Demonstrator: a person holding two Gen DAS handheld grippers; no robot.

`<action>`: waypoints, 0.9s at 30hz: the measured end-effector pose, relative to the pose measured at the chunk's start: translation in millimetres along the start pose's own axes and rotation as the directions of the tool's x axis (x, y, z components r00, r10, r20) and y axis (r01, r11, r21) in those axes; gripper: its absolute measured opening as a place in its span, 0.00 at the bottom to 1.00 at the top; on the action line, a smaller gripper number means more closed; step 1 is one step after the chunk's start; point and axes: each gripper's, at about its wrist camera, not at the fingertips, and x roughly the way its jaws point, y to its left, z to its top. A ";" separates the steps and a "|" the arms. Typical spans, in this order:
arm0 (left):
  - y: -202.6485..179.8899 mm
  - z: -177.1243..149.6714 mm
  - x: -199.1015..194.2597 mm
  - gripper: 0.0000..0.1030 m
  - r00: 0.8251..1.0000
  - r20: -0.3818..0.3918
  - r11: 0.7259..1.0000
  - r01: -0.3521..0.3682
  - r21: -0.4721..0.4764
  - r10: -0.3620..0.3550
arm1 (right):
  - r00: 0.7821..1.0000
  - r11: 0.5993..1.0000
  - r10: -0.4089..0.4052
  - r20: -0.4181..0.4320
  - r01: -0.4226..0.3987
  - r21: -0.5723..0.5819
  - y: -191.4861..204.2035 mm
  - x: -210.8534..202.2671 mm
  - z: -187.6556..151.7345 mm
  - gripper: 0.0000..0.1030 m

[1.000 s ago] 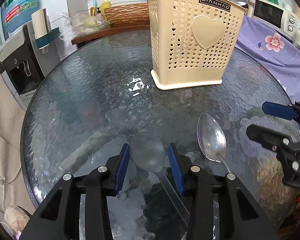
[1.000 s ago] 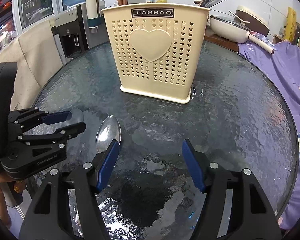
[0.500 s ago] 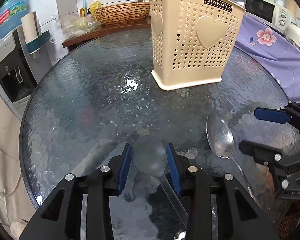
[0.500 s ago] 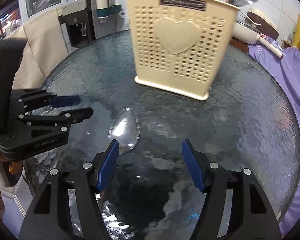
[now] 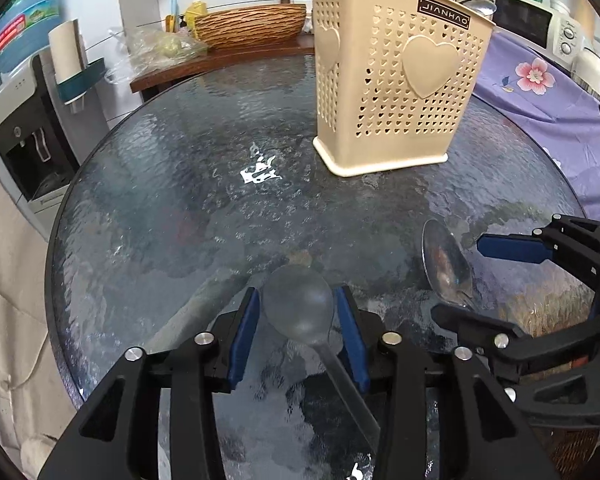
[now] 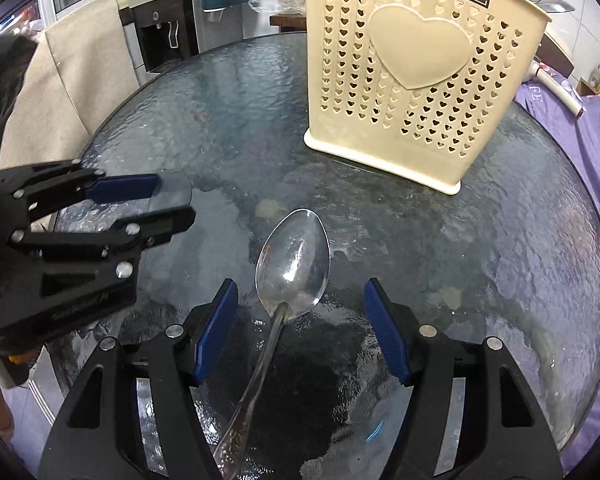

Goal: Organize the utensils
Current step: 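Close the left gripper on the clear plastic spoon while the right grasps a metal spoon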

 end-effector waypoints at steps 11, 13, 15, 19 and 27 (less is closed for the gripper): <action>-4.4 -3.7 -1.5 0.38 0.998 -0.005 0.997 -0.056 -0.055 0.056 | 1.000 0.999 -0.005 -0.007 0.005 0.034 -2.1 7.2 8.8 0.61; -4.3 -3.5 -1.5 0.35 0.998 -0.003 0.996 -0.067 -0.066 0.067 | 1.000 0.999 -0.013 -0.006 0.013 0.042 -2.6 8.1 11.0 0.56; -4.1 -3.2 -1.6 0.35 0.998 -0.005 0.995 -0.068 -0.072 0.068 | 1.000 0.999 -0.016 -0.010 0.017 0.043 -2.9 9.3 14.1 0.51; -4.9 -1.7 -0.9 0.35 0.998 -0.008 0.995 -0.070 -0.067 0.069 | 1.000 0.999 -0.022 -0.010 0.023 0.031 -0.1 11.4 18.8 0.42; -5.5 0.3 0.6 0.34 0.998 -0.002 0.996 -0.065 -0.062 0.065 | 1.000 0.999 -0.021 0.003 0.021 0.030 2.3 15.1 21.6 0.38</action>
